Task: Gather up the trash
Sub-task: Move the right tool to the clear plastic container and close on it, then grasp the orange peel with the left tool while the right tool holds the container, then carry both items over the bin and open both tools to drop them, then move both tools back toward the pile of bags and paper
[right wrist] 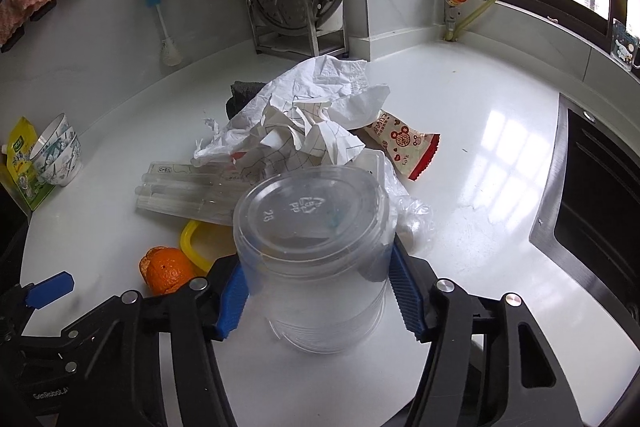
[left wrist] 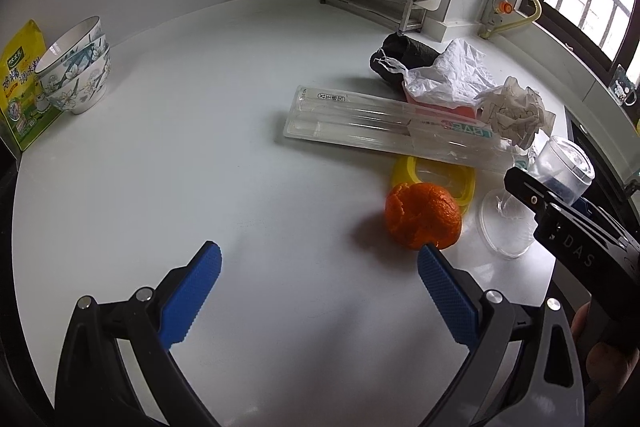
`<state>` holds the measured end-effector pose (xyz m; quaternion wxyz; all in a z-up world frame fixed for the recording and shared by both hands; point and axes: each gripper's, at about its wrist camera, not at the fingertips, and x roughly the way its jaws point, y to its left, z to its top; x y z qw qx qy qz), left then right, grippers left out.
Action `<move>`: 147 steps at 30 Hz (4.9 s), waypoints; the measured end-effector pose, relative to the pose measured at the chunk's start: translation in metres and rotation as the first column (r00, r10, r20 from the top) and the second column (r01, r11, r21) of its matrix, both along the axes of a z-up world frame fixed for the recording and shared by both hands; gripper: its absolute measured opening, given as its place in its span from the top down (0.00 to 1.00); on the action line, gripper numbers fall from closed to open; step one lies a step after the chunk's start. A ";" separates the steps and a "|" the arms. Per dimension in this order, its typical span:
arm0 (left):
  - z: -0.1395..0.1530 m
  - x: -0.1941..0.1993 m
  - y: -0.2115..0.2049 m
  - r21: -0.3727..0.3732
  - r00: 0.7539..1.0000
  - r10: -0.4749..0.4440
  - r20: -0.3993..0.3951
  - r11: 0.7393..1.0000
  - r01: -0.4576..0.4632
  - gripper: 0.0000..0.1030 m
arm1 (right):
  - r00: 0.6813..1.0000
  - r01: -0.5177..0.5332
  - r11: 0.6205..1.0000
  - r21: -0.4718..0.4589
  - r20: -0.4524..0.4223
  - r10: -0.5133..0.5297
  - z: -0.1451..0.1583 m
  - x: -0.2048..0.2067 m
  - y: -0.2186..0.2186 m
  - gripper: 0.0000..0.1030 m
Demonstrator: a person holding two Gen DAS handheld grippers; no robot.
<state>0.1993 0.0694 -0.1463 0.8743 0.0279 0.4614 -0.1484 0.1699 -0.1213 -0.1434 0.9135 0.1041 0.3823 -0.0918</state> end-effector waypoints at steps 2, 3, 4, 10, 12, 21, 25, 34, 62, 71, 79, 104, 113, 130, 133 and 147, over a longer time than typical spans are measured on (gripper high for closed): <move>0.000 0.001 -0.002 -0.007 1.000 -0.002 -0.002 1.000 0.002 0.06 | 1.000 -0.005 1.000 0.003 0.013 0.005 0.003 -0.003 -0.001 0.43; 0.000 0.002 -0.004 -0.011 1.000 -0.002 -0.004 1.000 0.002 0.06 | 1.000 -0.006 1.000 0.004 0.020 0.006 0.004 -0.005 -0.002 0.43; -0.001 0.002 -0.006 -0.015 1.000 -0.003 -0.004 1.000 0.003 0.06 | 1.000 -0.007 1.000 0.005 0.025 0.006 0.006 -0.006 -0.002 0.43; -0.002 0.005 -0.025 -0.035 1.000 -0.026 -0.006 0.999 0.026 0.06 | 0.999 0.012 1.000 0.008 0.041 -0.013 0.015 -0.018 -0.011 0.43; -0.003 0.005 -0.033 -0.026 0.999 -0.039 0.001 0.999 0.039 0.06 | 0.999 0.024 1.000 0.008 0.043 -0.025 0.015 -0.024 -0.015 0.43; -0.015 0.019 -0.050 0.006 0.999 -0.032 -0.031 0.999 0.032 0.06 | 0.996 0.076 0.997 0.016 0.037 -0.077 0.014 -0.040 -0.031 0.43; -0.019 0.024 -0.051 -0.004 0.999 -0.026 -0.039 1.000 0.026 0.06 | 0.995 0.089 0.996 0.019 0.036 -0.090 0.013 -0.044 -0.035 0.43; -0.015 0.014 -0.053 -0.058 0.996 -0.081 -0.032 0.995 0.079 0.38 | 0.995 0.098 0.995 0.022 0.031 -0.098 0.015 -0.053 -0.039 0.43; 0.044 -0.075 -0.067 -0.044 0.994 -0.107 -0.019 0.993 0.106 0.78 | 1.000 0.000 0.999 0.045 -0.022 0.001 0.041 -0.147 -0.062 0.43; 0.037 -0.144 -0.102 -0.030 0.978 -0.205 -0.048 0.979 0.203 0.78 | 0.990 -0.079 0.995 0.061 -0.111 0.085 0.018 -0.198 -0.065 0.43; 0.008 -0.181 -0.113 -0.002 0.963 -0.231 -0.136 0.972 0.233 0.78 | 0.967 -0.131 0.985 0.115 -0.204 0.152 -0.006 -0.219 -0.067 0.43; -0.037 -0.200 -0.115 0.081 0.953 -0.204 -0.225 0.971 0.227 0.68 | 0.891 -0.154 0.959 0.239 -0.386 0.240 -0.067 -0.225 -0.067 0.41; -0.022 -0.203 -0.108 0.103 0.970 -0.165 -0.180 0.977 0.185 0.36 | 0.886 -0.120 0.966 0.231 -0.414 0.209 -0.064 -0.222 -0.077 0.26; 0.004 -0.203 -0.101 0.101 0.984 -0.117 -0.136 0.986 0.131 0.33 | 0.901 -0.157 0.963 0.221 -0.367 0.232 -0.040 -0.226 -0.082 0.26; 0.012 -0.203 -0.100 0.100 0.987 -0.101 -0.122 0.989 0.114 0.33 | 0.909 -0.162 0.962 0.220 -0.345 0.232 -0.033 -0.227 -0.085 0.26; 0.057 -0.188 -0.090 0.086 1.000 -0.029 -0.008 0.996 0.029 0.26 | 0.929 -0.205 0.953 0.224 -0.261 0.262 0.000 -0.208 -0.092 0.26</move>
